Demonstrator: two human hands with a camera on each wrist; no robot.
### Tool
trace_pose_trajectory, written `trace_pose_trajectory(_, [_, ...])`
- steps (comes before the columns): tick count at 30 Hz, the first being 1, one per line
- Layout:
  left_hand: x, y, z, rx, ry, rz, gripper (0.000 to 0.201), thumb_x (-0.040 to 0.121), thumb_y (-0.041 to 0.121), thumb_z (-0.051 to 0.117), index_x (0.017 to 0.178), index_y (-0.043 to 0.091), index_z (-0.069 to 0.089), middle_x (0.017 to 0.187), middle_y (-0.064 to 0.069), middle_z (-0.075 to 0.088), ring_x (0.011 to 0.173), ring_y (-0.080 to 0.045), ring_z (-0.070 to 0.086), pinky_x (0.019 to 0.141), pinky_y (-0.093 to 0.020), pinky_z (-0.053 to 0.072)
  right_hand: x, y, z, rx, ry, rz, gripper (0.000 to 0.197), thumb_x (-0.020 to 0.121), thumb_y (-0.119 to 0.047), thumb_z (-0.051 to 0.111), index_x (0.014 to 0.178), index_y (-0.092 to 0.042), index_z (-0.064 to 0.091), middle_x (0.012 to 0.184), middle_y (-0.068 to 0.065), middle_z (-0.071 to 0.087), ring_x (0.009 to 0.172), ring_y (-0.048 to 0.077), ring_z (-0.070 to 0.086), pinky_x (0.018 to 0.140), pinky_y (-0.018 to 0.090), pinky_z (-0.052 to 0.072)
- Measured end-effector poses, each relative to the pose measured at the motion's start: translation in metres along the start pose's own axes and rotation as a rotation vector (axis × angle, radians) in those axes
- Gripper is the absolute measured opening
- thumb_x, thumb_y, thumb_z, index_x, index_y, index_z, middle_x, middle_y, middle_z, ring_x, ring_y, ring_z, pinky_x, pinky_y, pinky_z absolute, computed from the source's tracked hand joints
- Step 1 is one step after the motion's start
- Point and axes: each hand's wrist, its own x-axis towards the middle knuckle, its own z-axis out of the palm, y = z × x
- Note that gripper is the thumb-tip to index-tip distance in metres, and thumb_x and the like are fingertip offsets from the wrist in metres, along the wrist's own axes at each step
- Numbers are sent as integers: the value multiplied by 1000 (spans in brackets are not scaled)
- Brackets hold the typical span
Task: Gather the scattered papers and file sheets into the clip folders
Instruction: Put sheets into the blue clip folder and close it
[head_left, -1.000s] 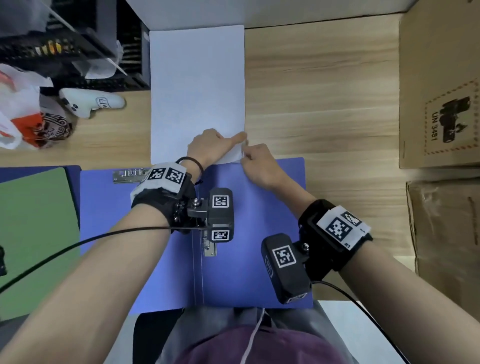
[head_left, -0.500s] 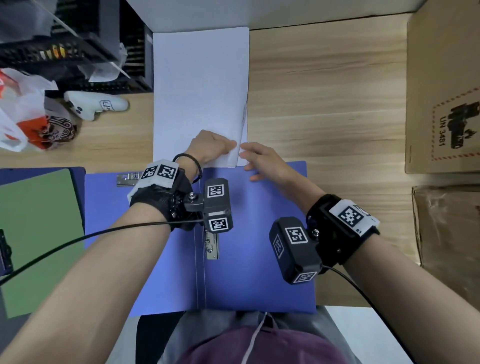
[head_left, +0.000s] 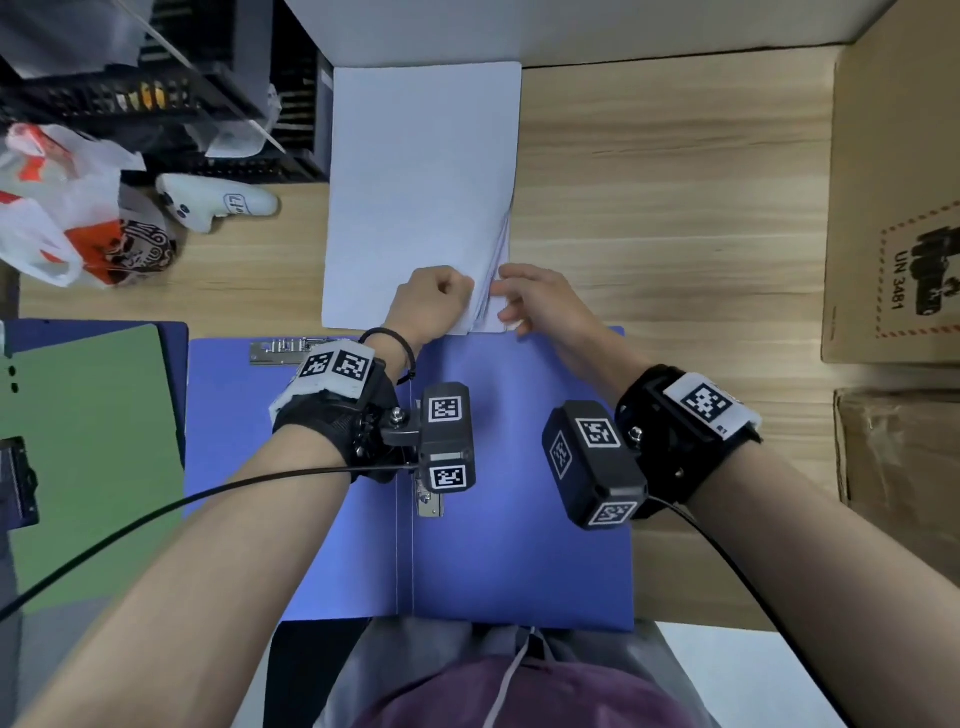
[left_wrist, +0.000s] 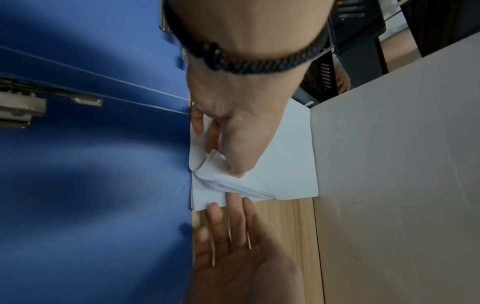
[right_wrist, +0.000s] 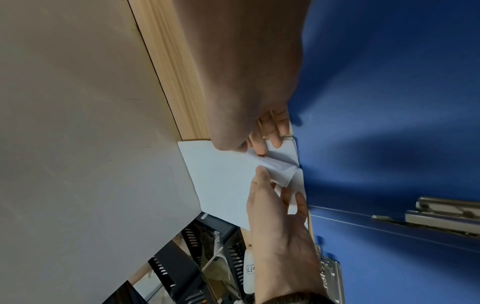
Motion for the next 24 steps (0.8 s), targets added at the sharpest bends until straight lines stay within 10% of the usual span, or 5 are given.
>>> trace_pose_trajectory(6, [-4,-10,-3,-118,-92,48,23,98,28,46,94,26,68,94,3,66,93,-12,56,89,-26,41,16,-10,11,48,16,48,25,93,-40,53,96,-16,58,83,5,59,74,19,62,71,32,57])
trace_pose_trajectory(10, [-12,-21,-7,-191,-110,74,25,100,19,44,112,19,65,99,2,65,96,-10,56,91,-23,41,32,-9,15,-115,88,-27,14,70,-23,52,80,-18,60,87,10,69,87,31,68,84,53,57])
trace_pose_trajectory(15, [-15,-34,-29,-307,328,118,26,91,14,54,115,15,61,103,-1,61,87,-13,52,80,-24,43,0,-13,7,-96,127,-147,39,83,-1,45,110,-14,69,78,-4,67,59,5,63,56,25,53])
trace_pose_trajectory(18, [-19,-40,-45,-325,489,104,42,83,25,66,121,19,51,121,-1,51,106,-14,50,94,-27,43,-30,-1,-17,-61,116,-200,34,92,5,45,118,-7,65,93,0,70,66,-2,66,61,15,52])
trace_pose_trajectory(24, [-52,-14,-57,-529,121,251,33,92,12,62,124,14,54,114,2,67,94,-8,66,70,-12,50,-90,23,-39,48,184,-288,26,99,-2,48,116,-13,65,105,-1,73,91,11,69,78,23,56])
